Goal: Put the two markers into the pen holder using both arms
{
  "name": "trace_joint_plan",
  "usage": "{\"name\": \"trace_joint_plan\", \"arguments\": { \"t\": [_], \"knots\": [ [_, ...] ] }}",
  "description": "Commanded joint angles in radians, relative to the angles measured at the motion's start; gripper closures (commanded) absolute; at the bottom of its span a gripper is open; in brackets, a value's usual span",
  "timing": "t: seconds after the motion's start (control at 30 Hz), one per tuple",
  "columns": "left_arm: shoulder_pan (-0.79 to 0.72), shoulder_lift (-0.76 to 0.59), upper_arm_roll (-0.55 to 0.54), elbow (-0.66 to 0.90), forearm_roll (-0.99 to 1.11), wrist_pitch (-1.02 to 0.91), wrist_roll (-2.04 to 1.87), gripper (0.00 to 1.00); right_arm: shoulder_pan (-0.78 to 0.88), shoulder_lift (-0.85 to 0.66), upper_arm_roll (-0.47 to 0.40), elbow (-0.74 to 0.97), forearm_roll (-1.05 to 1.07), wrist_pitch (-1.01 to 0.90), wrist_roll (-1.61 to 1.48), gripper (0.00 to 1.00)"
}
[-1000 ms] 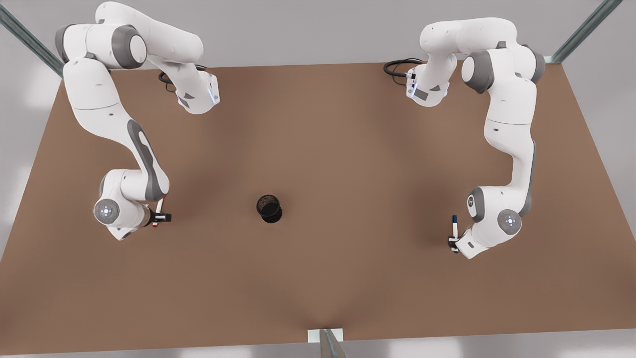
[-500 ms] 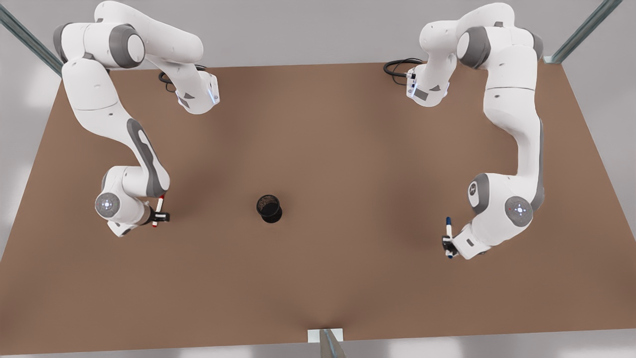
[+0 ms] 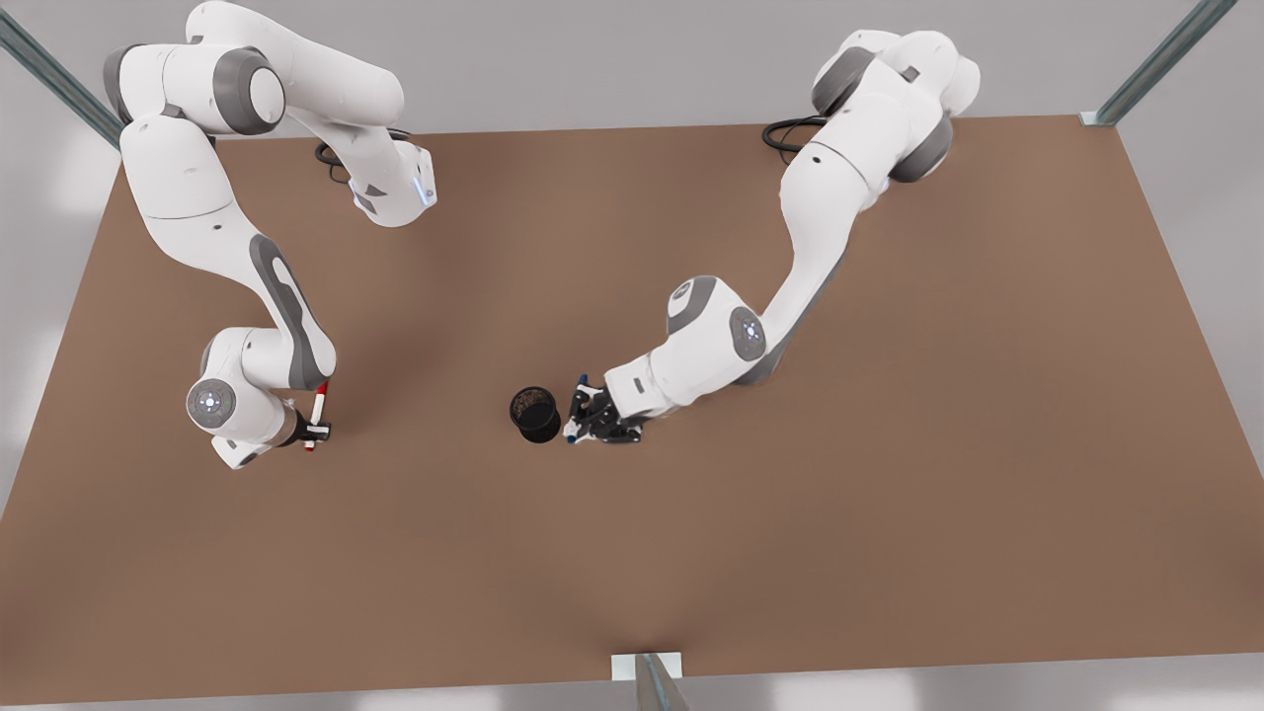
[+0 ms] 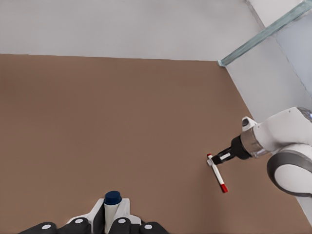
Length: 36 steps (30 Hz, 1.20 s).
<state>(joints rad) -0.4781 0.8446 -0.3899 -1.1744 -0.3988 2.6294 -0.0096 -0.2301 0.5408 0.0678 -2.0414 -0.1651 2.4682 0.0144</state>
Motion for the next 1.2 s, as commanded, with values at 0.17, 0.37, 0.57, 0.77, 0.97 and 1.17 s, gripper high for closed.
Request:
{"name": "trace_joint_plan", "arguments": {
  "t": [0.17, 0.37, 0.57, 0.77, 0.97, 1.17],
  "knots": [
    [-0.209, 0.059, 0.178, 0.019, -0.014, 0.526, -0.148, 0.79, 0.000, 0.001, 0.000, 0.001, 0.001, 0.002, -0.011, 0.72],
    [-0.284, 0.088, 0.181, -0.030, -0.015, 0.639, -0.148, 0.79, 0.000, -0.024, 0.035, 0.095, 0.001, -0.132, -0.014, 0.74],
    [-0.362, 0.137, 0.302, -0.033, 0.005, 0.728, -0.145, 0.79, -0.002, -0.104, 0.142, 0.297, 0.022, -0.314, -0.007, 0.79],
    [-0.381, 0.145, 0.304, -0.064, 0.002, 0.779, -0.145, 0.79, 0.000, -0.104, 0.323, 0.510, 0.064, -0.379, 0.001, 0.79],
    [-0.386, 0.146, 0.313, -0.099, 0.003, 0.814, -0.136, 0.79, 0.009, -0.097, 0.394, 0.509, 0.072, -0.253, -0.001, 0.79],
    [-0.401, 0.148, 0.313, -0.129, 0.002, 0.848, -0.110, 0.00, 0.011, -0.101, 0.437, 0.506, 0.072, -0.227, 0.002, 0.79]
  ]
}}
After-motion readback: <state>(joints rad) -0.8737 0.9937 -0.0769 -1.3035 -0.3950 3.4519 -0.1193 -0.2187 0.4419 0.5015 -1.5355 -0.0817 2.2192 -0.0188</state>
